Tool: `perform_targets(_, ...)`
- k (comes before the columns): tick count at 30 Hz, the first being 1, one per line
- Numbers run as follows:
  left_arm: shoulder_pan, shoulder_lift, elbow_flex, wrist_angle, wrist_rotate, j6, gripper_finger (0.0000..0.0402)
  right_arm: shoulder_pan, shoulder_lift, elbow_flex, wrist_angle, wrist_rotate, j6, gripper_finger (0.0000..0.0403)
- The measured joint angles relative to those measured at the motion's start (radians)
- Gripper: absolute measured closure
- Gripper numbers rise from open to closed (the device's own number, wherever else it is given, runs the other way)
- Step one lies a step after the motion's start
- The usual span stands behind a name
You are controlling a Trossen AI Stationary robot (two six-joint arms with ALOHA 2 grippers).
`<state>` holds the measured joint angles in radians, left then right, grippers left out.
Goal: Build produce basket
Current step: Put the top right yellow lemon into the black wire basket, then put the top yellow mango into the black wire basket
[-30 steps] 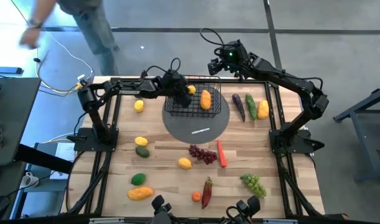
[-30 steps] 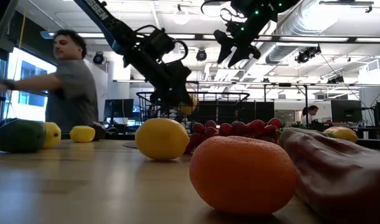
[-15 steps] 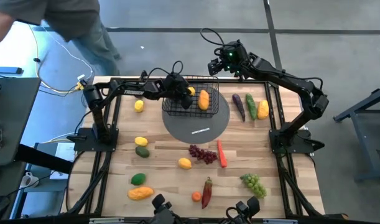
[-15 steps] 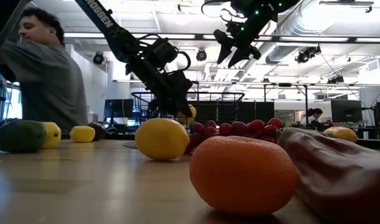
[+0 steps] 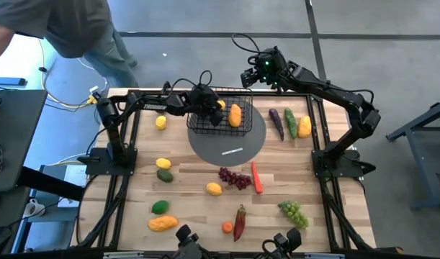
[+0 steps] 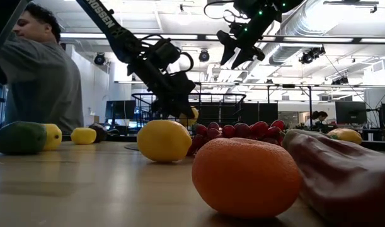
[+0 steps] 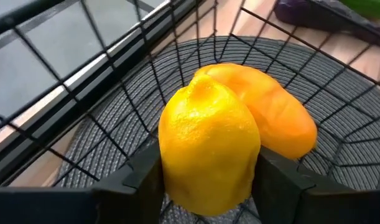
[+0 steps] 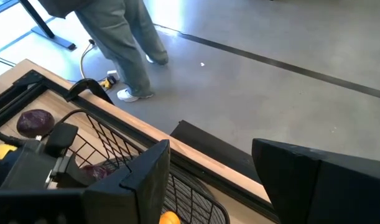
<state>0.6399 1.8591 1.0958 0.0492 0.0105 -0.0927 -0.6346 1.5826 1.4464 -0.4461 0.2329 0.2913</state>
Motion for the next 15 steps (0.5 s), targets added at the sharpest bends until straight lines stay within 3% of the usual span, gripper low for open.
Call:
perform_targets(9,0.001,0.0,0.055,-0.044,0.0,0.009,0.0165,0.0,0.0,0.0,-0.002,0.0,0.019,0.0192)
perform_targets(15,0.001,0.0,0.105,-0.14,-0.081,0.036,0.0143,0.0,0.0,0.0,-0.01,0.0,0.026,0.0192)
